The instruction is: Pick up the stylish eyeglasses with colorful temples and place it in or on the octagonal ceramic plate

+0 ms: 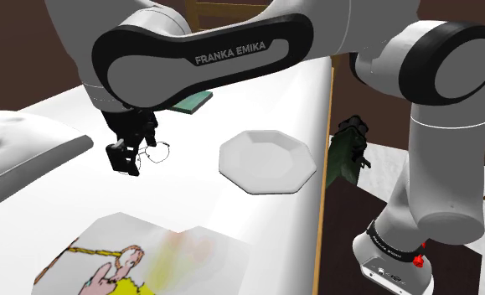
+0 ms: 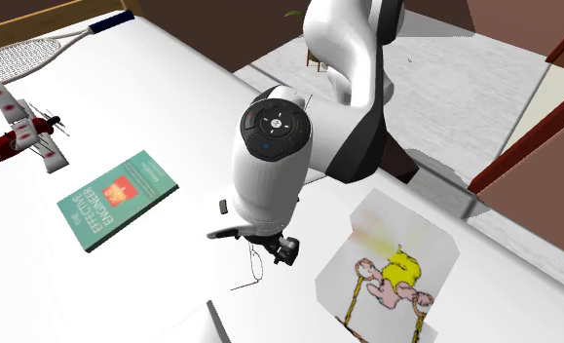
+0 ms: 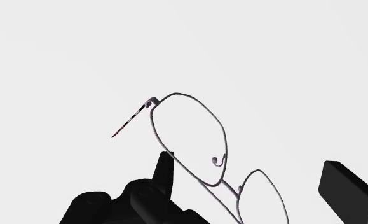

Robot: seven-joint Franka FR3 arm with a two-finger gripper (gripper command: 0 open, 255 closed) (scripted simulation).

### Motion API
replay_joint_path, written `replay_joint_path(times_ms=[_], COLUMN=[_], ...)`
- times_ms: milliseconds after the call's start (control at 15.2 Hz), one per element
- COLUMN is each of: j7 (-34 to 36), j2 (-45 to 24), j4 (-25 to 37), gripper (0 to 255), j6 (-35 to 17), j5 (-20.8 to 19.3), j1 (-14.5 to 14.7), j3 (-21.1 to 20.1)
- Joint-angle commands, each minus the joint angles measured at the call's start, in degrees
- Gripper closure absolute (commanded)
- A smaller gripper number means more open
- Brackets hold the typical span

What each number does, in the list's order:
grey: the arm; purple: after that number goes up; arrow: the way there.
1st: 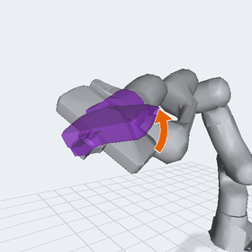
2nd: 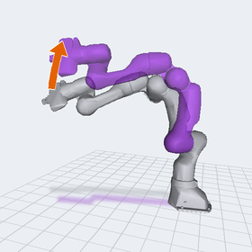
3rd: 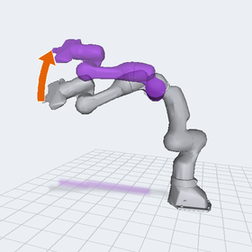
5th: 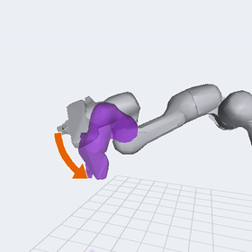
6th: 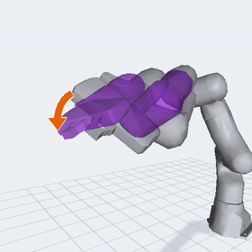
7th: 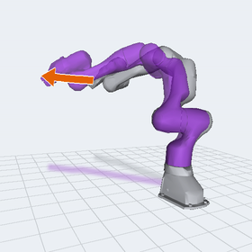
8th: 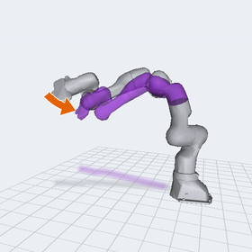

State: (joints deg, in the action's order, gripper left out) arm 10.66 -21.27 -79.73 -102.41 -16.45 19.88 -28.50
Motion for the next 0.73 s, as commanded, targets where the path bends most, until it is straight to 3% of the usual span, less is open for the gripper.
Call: replay_joint_path(times_ms=[0,132,198,660], j7=[0.0,0.0,0.0,0.03], j2=[0.02,0.01,0.01,-0.1], j4=[-0.05,-0.03,-0.03,0.07], gripper=[0,0,255,255], j6=[-0.04,-0.02,-0.02,-0.02], j5=[0.01,0.0,0.0,-0.05], j1=[-0.01,-0.01,-0.01,0.04], j3=[0.0,0.0,0.0,0.01])
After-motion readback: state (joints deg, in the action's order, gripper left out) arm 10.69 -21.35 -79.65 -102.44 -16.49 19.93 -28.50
